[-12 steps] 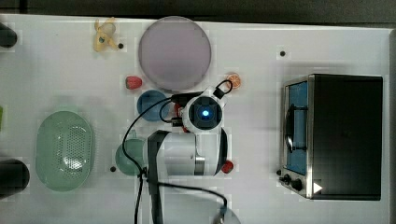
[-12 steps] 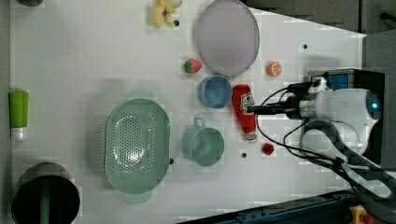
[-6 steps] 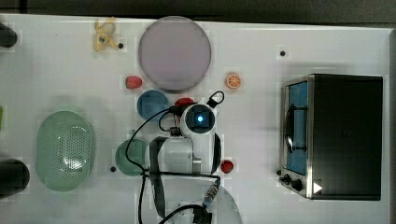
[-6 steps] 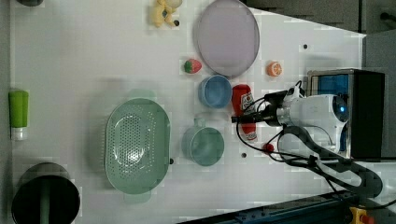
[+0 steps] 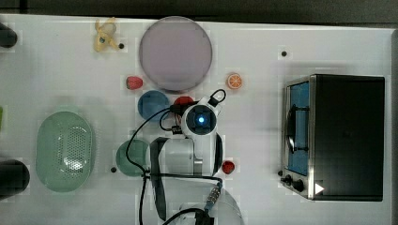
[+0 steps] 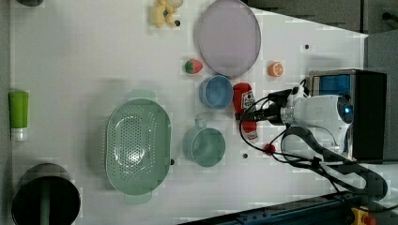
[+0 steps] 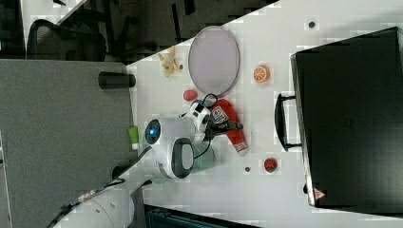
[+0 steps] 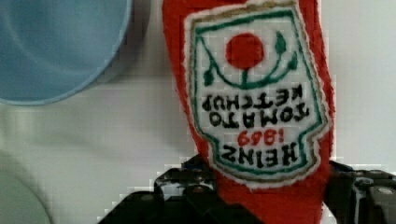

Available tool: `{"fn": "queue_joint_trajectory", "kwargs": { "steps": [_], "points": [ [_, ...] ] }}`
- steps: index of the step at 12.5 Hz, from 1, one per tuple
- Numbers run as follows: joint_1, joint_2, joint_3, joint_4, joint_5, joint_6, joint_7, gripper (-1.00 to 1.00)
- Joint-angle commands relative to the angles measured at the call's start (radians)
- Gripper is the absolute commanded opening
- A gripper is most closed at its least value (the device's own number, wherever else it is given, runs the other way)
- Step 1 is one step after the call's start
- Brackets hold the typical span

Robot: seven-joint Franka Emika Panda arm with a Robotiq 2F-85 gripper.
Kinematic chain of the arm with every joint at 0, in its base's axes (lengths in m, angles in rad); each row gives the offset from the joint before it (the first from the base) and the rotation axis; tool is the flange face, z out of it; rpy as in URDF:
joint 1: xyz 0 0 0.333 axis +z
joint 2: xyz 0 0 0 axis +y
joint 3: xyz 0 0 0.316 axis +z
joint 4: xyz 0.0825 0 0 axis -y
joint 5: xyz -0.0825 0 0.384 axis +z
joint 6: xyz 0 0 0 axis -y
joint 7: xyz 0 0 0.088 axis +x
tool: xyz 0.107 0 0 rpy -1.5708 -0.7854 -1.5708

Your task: Pick Ketchup from the table and place it in strainer.

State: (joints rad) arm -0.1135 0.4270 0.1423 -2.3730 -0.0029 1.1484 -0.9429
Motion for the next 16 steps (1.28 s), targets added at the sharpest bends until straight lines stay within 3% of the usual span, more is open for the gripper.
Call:
{"fn": "queue_joint_trajectory", "kwargs": {
  "steps": [1, 6, 10, 16],
  "points": [
    [-0.003, -0.151, 0.003, 0.029, -0.003, -0.126, -0.005, 0.23],
    [0.003, -0.411, 0.012, 0.132, -0.003, -0.5, 0.055, 0.23],
    [0.022, -0.535, 0.066, 0.237, 0.004, -0.744, 0.246, 0.23],
    [0.061, -0.538, 0.278, 0.273, 0.041, -0.767, 0.529, 0.23]
  ]
}}
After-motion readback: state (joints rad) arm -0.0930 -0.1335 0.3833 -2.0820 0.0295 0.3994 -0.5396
